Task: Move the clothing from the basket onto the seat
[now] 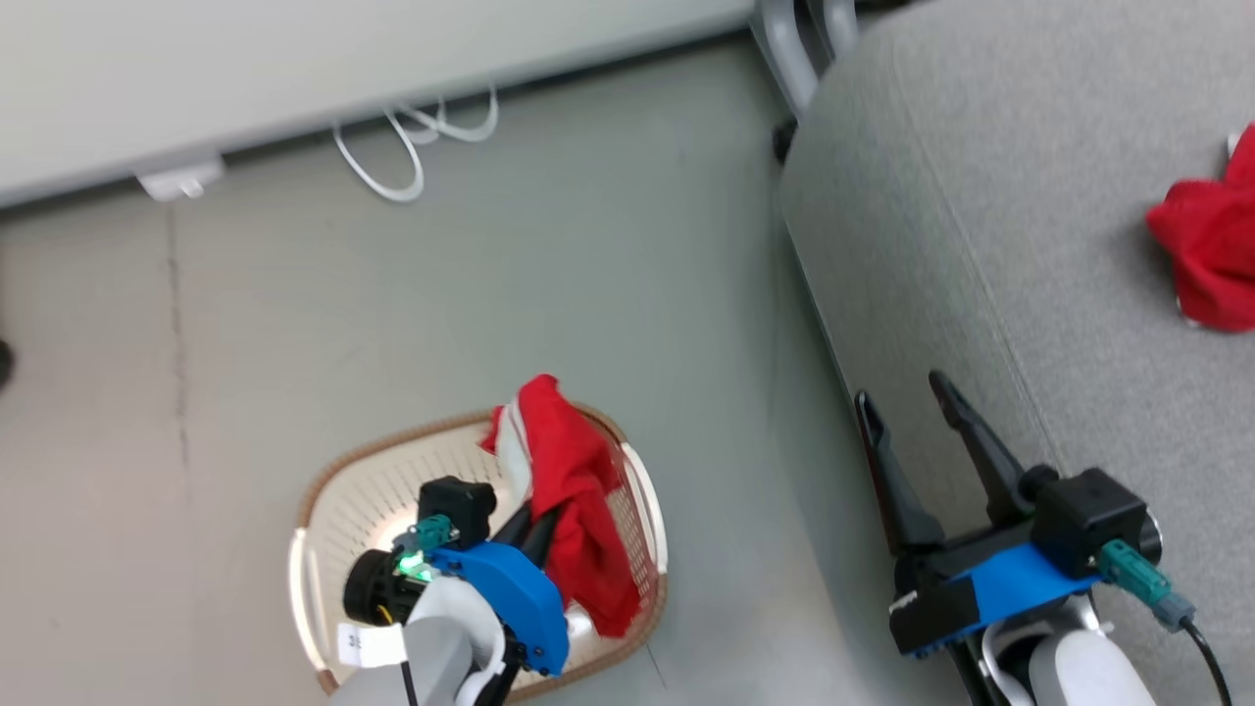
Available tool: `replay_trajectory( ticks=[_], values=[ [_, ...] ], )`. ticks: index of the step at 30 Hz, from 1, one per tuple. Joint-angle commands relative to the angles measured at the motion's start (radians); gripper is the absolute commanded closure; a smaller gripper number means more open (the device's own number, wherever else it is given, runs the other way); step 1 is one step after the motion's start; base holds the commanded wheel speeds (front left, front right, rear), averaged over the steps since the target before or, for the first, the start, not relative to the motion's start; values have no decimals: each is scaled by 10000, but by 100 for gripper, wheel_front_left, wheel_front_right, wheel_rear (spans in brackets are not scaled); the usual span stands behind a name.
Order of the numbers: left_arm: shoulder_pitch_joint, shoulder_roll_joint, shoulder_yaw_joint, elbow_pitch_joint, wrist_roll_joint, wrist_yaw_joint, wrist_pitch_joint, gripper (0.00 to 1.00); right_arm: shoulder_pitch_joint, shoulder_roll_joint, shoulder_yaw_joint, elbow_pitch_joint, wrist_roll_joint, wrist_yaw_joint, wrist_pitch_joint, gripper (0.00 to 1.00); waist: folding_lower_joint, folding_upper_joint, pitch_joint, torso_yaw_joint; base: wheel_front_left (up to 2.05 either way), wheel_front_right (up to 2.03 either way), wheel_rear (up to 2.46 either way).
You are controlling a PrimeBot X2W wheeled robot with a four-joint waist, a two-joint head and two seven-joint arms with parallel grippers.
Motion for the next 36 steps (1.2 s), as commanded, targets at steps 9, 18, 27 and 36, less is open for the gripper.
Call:
replay_trajectory(
  ticks=[9, 18, 27, 36],
  values=[
    [-259, 356, -1493, -1350, -931, -20, -141, 100, 1111, -6, -184, -326, 1, 1, 546, 0, 4, -1, -2184, 1053, 0, 0, 0],
    [-1266, 552, -2479, -2482, -1229, -20, -157, 100, 1575, -6, -310, -463, 108, 3, 728, 0, 4, -1, -2745, 1414, 0, 0, 0],
    [-2415, 378, -2811, -3195, -1155, -21, -159, 100, 1778, -6, -200, -324, 249, 1, 855, 0, 4, -1, -3199, 1679, 0, 0, 0],
    [-3527, 11, -3451, -3200, -1527, -19, -160, 100, 1858, -5, -74, -175, 409, 3, 821, 0, 4, -1, -3429, 1817, 0, 0, 0]
  ],
)
